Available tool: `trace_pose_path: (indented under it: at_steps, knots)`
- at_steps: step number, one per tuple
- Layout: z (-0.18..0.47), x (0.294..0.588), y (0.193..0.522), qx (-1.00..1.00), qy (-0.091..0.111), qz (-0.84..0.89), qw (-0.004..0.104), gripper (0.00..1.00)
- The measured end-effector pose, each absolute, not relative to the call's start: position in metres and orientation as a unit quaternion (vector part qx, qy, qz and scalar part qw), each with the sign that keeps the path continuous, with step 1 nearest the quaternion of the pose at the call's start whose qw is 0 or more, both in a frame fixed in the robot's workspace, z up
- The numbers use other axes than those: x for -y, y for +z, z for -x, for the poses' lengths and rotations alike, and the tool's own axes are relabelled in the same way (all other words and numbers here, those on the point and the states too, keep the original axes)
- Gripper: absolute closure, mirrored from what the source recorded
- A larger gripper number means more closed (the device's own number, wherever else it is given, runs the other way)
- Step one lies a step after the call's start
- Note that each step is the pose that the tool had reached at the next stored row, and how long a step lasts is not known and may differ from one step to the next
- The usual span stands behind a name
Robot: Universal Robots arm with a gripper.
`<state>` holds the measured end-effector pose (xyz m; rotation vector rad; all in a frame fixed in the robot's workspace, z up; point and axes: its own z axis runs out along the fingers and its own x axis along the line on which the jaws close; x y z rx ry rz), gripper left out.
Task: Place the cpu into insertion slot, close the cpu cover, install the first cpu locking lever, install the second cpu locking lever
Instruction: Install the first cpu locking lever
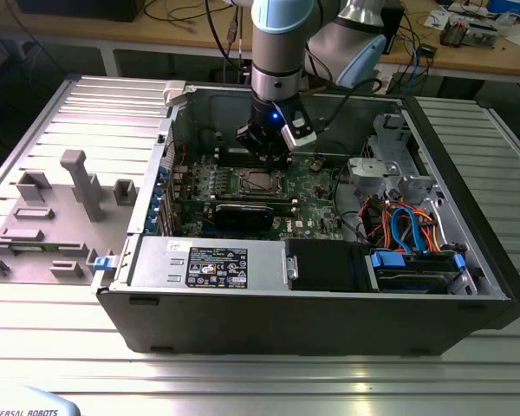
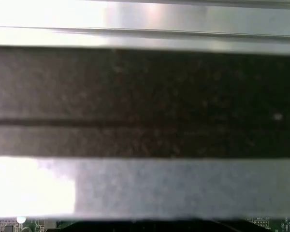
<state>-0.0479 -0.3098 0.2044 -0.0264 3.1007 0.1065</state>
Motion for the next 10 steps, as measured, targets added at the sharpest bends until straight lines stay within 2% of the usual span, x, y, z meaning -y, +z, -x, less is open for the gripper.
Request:
trace_pose_path:
  at_steps: [10]
  knots:
    - [0.0477,0.3098,0.2029,-0.999,0.034,0.008,0.020,0.89]
